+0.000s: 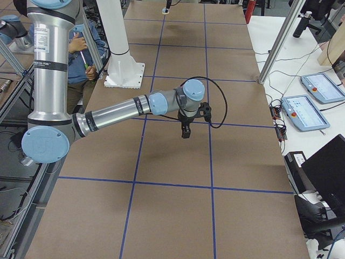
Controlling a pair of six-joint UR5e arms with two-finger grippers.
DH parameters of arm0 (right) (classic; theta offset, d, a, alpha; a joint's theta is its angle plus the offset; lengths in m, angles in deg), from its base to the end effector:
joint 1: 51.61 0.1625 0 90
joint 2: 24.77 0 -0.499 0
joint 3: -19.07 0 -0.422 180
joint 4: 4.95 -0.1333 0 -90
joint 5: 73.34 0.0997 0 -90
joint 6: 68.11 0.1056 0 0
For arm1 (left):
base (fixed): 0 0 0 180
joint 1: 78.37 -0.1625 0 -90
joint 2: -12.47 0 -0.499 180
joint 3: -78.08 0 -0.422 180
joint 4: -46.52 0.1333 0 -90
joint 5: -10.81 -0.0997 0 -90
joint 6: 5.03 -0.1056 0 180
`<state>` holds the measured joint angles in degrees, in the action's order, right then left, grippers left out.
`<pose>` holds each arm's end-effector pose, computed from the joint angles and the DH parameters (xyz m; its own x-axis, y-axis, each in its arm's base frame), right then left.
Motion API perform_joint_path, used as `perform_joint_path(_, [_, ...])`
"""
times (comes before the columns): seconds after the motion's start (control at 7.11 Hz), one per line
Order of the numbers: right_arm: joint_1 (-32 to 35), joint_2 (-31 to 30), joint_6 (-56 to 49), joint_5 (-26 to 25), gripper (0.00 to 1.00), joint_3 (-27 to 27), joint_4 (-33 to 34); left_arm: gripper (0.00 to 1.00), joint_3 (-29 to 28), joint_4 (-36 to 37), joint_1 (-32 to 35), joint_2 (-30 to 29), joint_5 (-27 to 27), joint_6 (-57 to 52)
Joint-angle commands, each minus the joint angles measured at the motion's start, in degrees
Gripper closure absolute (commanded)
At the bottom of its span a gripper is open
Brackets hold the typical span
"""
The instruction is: Place and press bell with both arms
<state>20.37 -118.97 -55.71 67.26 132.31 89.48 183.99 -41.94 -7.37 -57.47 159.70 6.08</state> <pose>-0.0980 -0.4684 0.5622 0.5949 -0.1752 0.7845 0.1757 0.9807 0.0858 0.0713 -0.3388 0.7259 0.5689 -0.0950 -0.8169 -0.2184 0.9402 -0.2615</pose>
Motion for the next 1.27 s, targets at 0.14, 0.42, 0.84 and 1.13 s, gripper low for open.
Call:
perform_joint_path(0.14, [0.0,0.4,0.0,-0.1,0.0,0.0,0.0,0.87,2.6,9.6,-7.1,-22.8,0.7,19.2])
perform_joint_path(0.42, [0.0,0.7,0.0,-0.8,0.0,0.0,0.0,0.87,-5.7,9.5,-16.5,-42.4,1.6,34.3])
perform_joint_path(0.84, [-0.1,1.0,-0.1,-0.7,0.0,-0.8,0.0,0.86,-31.0,8.7,-25.2,-71.1,0.0,44.2])
perform_joint_path(1.13, [-0.3,1.8,0.0,-0.7,0.0,-1.4,0.0,0.8,-42.6,0.5,-29.2,-78.6,-5.5,47.8])
